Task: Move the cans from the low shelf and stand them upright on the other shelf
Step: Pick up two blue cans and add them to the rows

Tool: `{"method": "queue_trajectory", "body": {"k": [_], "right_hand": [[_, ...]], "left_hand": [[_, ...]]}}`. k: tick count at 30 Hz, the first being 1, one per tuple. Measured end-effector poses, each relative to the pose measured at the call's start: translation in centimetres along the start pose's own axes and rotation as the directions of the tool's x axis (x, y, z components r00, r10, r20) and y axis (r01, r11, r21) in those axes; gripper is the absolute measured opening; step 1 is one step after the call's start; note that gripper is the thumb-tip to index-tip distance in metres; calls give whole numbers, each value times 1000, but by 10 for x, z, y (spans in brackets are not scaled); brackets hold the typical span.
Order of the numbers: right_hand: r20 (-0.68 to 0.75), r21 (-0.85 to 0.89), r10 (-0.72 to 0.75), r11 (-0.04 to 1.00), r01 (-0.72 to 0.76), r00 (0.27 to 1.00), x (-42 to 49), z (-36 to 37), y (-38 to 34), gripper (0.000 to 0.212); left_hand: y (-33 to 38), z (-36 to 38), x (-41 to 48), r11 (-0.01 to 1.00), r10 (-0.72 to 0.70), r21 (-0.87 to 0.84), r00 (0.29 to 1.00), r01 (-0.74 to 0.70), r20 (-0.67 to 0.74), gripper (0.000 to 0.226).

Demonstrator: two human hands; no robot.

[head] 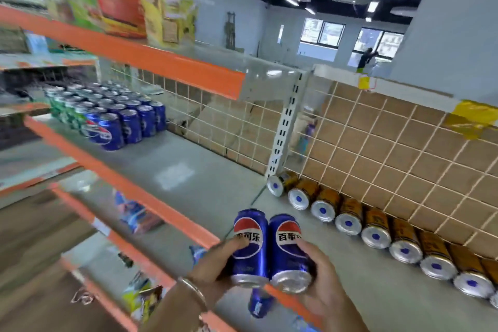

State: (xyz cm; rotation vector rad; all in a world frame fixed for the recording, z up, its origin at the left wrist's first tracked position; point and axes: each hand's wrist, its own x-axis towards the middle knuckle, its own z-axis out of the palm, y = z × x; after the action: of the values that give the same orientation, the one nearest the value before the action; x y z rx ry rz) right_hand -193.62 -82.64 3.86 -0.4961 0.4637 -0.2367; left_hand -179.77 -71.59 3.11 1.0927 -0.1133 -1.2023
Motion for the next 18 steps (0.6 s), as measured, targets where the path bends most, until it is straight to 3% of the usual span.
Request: {"method": "queue_trajectory", "body": {"k": [2, 5, 7, 8, 10, 11, 14, 18], "right_hand": [[-38, -63, -42, 997, 40, 998, 23, 25, 18, 65], [-26, -176, -75, 982, 69, 997, 53, 59, 41, 25], [-28, -228, -63, 972, 55, 998, 73, 77, 57, 21], [-26, -261, -59, 964, 50, 998, 83, 85, 67, 25], [-18, -349, -40, 937, 31, 999, 103, 99, 81, 58], [-22, -390, -22, 921, 12, 1000, 113, 107, 86, 65], [26, -448, 33, 894, -18, 999, 138, 131, 93, 48], [120, -512, 27, 858, 38, 992, 186, 152, 98, 62]], "left_hand": [[17, -33, -6, 1000, 28, 10, 999, -27, -29, 44], [41, -78, -18, 998, 67, 3, 997, -67, -28, 45], [55, -106, -23, 995, 102, -11, 994, -103, -30, 47], [61, -118, -25, 993, 121, -10, 992, -121, -32, 47], [73, -142, -26, 989, 145, -4, 988, -145, -52, 45], [78, -152, -26, 987, 161, -4, 985, -162, -65, 46], [95, -179, -22, 974, 226, -15, 971, -228, -83, 57], [122, -210, -5, 960, 278, 6, 951, -280, -137, 74]]}}
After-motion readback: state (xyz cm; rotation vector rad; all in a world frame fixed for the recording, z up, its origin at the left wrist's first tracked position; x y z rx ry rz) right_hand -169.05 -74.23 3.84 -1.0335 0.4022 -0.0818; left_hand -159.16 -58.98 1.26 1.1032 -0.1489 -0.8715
